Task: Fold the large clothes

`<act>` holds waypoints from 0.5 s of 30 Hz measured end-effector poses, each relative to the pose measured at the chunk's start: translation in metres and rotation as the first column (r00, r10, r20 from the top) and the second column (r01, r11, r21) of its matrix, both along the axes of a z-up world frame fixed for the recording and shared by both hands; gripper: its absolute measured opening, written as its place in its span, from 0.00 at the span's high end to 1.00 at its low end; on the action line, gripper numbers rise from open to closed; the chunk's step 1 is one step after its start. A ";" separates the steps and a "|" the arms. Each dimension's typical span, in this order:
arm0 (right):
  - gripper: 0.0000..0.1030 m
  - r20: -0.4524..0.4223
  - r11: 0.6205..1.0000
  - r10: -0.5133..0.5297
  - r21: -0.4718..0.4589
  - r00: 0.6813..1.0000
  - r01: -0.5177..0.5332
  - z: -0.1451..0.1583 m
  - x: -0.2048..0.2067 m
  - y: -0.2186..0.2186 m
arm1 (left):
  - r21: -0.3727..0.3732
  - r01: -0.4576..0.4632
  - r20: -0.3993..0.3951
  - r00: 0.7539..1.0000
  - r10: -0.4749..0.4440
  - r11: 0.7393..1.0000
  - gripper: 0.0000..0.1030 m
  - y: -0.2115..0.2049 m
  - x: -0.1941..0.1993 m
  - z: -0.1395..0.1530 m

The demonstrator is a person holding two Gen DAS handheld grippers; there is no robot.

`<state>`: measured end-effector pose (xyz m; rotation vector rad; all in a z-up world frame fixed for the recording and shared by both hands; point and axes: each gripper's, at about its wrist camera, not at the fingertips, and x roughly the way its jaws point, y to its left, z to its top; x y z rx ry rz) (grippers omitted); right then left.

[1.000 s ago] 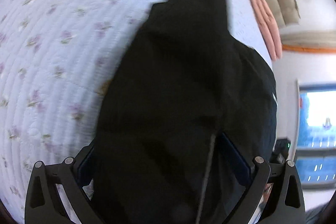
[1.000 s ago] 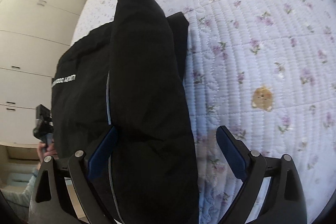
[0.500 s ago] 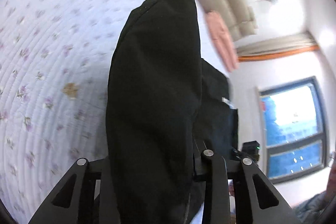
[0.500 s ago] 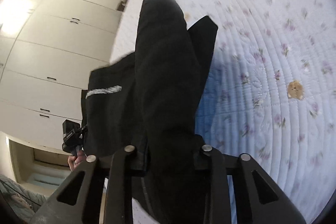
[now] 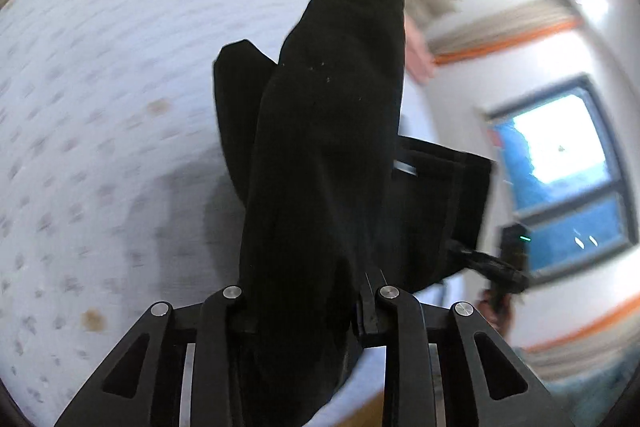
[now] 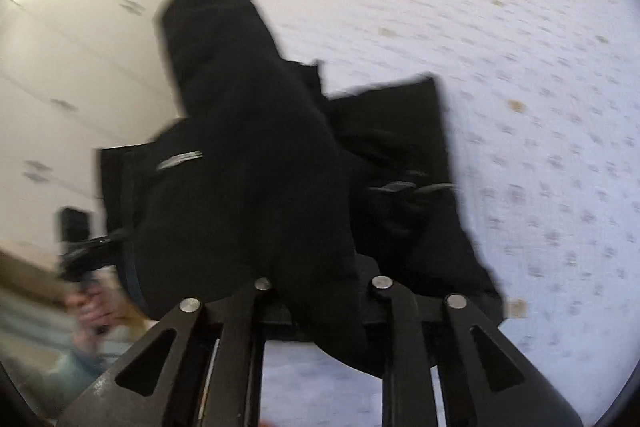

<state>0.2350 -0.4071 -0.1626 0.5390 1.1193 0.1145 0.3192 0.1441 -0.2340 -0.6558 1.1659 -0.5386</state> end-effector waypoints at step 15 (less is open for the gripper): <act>0.10 -0.170 0.991 -0.127 -0.051 0.977 0.120 -0.105 0.090 -0.078 | -0.076 -0.191 -0.205 0.963 0.173 0.979 0.30 0.045 -0.023 -0.080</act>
